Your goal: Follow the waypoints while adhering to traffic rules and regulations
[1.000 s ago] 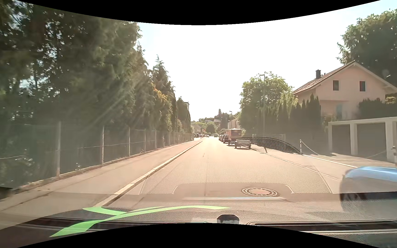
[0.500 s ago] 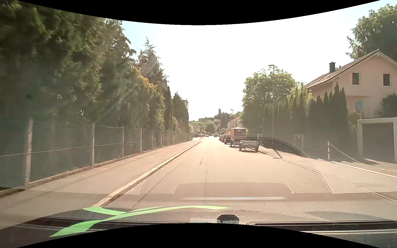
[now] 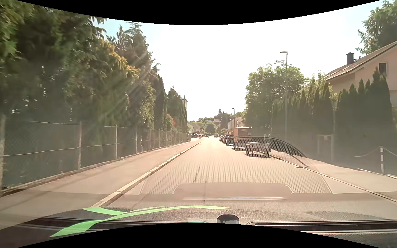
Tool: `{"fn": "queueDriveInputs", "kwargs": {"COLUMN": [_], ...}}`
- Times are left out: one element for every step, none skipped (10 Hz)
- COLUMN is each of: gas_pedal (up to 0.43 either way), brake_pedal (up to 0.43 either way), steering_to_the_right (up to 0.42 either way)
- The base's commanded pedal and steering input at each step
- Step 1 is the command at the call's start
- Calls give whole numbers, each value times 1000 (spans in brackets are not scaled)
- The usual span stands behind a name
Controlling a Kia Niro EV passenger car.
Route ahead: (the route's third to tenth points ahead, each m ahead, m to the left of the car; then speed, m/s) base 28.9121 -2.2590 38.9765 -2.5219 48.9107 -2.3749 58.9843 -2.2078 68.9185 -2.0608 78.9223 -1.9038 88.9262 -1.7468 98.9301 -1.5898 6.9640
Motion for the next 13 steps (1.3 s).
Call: {"fn": "queueDriveInputs", "kwargs": {"gas_pedal": [118,118,118,118,118,118,118,118,118,118,118,118,118], "brake_pedal": [0,0,0,0,0,0,0,0,0,0,0,0,0], "steering_to_the_right": [-2,-2,-2,-2,-1,1,3,4,4,4,4,3,3]}}
